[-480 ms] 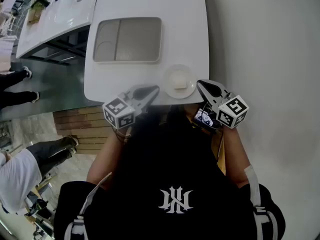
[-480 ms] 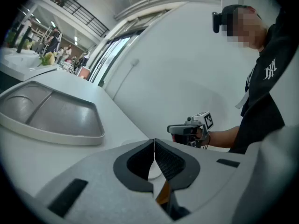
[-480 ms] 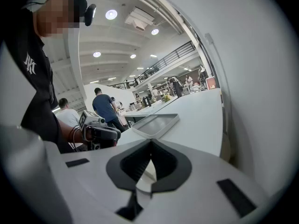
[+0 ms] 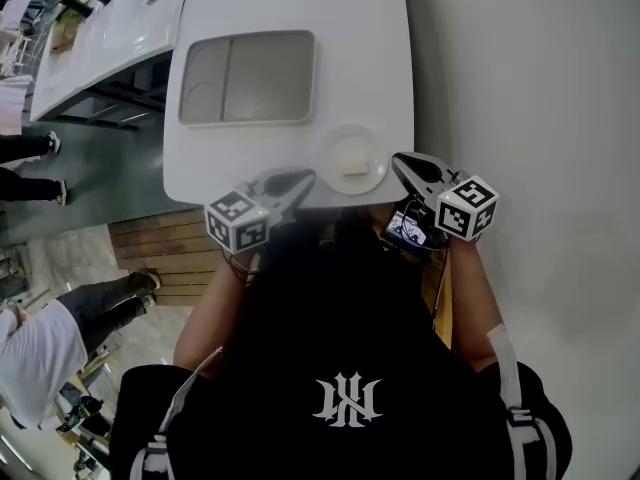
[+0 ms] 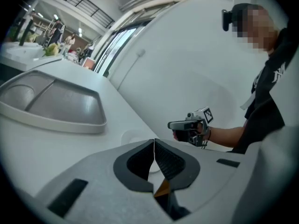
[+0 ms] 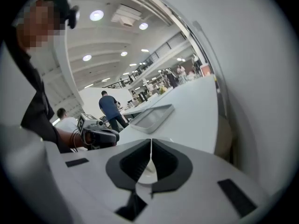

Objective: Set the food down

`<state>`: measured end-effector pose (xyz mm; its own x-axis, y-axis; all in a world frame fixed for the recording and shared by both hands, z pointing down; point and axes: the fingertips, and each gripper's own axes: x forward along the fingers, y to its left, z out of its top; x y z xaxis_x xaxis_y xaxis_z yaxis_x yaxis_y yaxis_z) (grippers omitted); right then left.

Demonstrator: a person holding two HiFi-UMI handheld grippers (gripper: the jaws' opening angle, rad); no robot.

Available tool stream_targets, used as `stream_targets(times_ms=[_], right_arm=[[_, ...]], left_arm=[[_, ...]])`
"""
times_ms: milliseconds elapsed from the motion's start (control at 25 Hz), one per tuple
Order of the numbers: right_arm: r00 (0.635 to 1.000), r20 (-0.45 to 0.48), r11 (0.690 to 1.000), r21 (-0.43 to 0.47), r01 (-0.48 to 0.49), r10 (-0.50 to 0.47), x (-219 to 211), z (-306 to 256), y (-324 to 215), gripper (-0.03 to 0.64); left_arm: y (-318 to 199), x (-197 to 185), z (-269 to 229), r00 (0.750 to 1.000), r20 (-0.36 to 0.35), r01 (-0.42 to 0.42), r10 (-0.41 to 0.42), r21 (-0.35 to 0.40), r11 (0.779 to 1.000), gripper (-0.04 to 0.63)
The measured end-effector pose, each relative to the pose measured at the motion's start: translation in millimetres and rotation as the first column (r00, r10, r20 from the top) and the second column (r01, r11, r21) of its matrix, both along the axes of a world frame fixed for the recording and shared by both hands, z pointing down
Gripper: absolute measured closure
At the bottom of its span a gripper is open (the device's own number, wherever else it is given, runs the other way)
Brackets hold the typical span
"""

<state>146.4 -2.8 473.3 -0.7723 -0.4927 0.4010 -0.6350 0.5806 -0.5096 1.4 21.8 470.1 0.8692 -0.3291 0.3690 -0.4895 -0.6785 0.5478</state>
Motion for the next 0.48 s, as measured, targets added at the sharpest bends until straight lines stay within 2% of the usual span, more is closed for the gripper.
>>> stream_targets(times_ms=[120,160,200,280,360,480], right_arm=[[0.998,0.061,0.974,-0.224,0.036,-0.023,11,23,-5,0.587],[0.998,0.062,0.958,-0.283,0.039,-0.023,16,30,-7,0.519],[0.998,0.059,0.94,-0.339,0.042,-0.023,22,38,-8,0.486],[0.997,0.063,0.897,-0.439,0.059,-0.034,24,50,-8,0.468],[0.996,0.063,0.859,-0.505,0.082,-0.058,20,59,-7,0.468],[0.996,0.045,0.826,-0.555,0.092,-0.08,12,74,-4,0.468]], left_arm=[[-5,0,15,1.0,0.012,-0.003,0.005,-0.114,0.993,0.588],[-8,1,19,1.0,0.017,-0.005,0.008,-0.148,0.989,0.588],[-11,2,23,1.0,0.025,-0.004,0.009,-0.183,0.983,0.576],[-20,4,32,0.999,0.049,0.013,-0.001,-0.252,0.968,0.479],[-27,3,42,0.996,0.086,0.041,-0.014,-0.315,0.948,0.443],[-27,0,59,0.988,0.156,0.079,-0.022,-0.37,0.926,0.411]])
